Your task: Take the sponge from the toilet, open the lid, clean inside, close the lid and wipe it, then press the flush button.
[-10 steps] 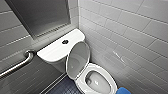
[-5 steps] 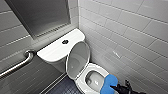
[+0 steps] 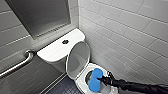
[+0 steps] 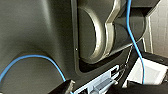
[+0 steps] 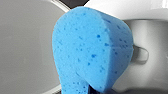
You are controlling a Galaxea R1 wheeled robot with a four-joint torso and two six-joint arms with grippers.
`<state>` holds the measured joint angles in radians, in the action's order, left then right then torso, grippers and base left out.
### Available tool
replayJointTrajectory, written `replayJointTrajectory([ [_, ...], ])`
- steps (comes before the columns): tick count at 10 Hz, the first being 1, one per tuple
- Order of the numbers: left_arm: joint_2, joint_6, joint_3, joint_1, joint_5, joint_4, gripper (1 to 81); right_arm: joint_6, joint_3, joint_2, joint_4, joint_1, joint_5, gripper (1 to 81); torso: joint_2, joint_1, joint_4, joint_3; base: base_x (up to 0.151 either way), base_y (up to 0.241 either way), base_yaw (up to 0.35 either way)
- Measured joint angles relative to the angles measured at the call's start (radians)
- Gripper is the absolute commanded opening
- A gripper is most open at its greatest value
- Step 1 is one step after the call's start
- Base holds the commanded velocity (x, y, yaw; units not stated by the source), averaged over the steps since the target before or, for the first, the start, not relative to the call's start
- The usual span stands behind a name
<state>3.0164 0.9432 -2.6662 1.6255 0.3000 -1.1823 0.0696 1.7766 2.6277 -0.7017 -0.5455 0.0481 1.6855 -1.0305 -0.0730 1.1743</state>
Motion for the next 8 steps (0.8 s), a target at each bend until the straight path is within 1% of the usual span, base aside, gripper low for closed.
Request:
replayJointTrajectory([
  [2,0.000,0.000,0.000,-0.004,0.000,0.000,81.1,0.000,0.116,0.082,0.000,0.042,-0.069,1.0,0.000,0.000,0.001,0.000,0.000,0.000,0.000],
  [3,0.000,0.000,0.000,-0.005,0.000,0.000,81.1,0.001,0.139,0.102,0.004,0.052,-0.090,1.0,0.000,0.000,0.010,0.000,0.000,0.000,0.000],
  [5,0.000,0.000,0.000,-0.004,0.000,0.000,81.1,0.001,0.171,0.146,0.008,0.075,-0.131,1.0,0.000,0.000,0.046,0.000,0.000,0.000,0.000],
  [6,0.000,0.000,0.000,-0.004,0.000,0.000,81.1,0.001,0.174,0.173,0.007,0.085,-0.139,1.0,0.000,0.000,0.052,0.000,0.000,0.000,0.000],
  [8,0.000,0.000,0.000,-0.004,0.000,0.000,81.1,-0.004,0.207,0.200,-0.004,0.082,-0.150,1.0,0.000,0.000,0.051,0.000,0.000,0.000,0.000],
])
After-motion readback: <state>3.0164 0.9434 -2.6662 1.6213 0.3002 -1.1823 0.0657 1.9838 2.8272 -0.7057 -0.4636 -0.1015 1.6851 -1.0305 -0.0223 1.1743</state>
